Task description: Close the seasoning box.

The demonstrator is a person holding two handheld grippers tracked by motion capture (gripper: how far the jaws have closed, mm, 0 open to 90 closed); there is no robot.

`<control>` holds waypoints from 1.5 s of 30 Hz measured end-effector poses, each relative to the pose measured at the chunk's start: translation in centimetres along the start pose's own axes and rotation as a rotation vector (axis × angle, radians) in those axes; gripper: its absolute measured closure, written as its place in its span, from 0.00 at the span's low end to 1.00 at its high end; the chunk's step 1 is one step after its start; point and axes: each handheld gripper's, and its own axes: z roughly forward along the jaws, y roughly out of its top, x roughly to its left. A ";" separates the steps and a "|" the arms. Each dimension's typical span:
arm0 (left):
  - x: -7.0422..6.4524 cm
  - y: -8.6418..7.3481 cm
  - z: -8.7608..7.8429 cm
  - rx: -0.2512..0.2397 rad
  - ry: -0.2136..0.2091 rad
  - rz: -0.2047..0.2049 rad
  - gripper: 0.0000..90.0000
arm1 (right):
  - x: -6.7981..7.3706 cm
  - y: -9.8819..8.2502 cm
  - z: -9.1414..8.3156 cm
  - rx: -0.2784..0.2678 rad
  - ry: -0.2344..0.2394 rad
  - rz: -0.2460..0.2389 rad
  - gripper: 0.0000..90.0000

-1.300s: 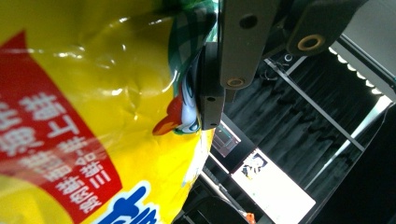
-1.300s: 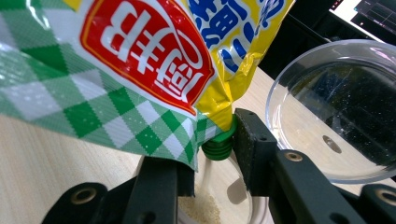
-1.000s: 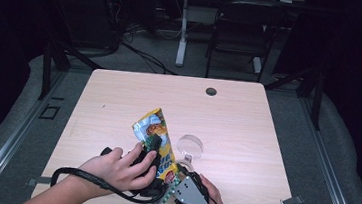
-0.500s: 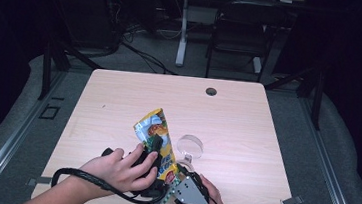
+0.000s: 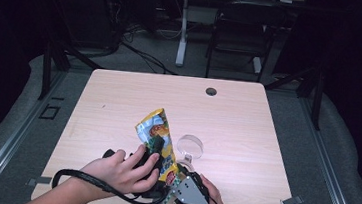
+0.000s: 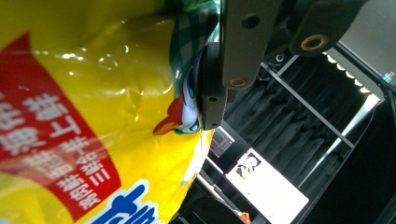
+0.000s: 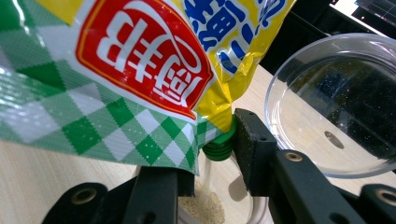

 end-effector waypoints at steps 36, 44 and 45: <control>-0.2 -0.4 0.1 0.007 -0.033 -0.062 0.82 | -0.6 0.0 -0.2 -0.007 -0.021 0.053 0.78; -0.1 -0.4 0.1 0.005 -0.038 -0.067 0.82 | -0.5 0.0 -0.2 -0.009 -0.016 0.062 0.78; -0.1 -0.4 0.1 0.004 -0.037 -0.070 0.82 | -0.5 0.0 -0.2 -0.011 -0.016 0.066 0.78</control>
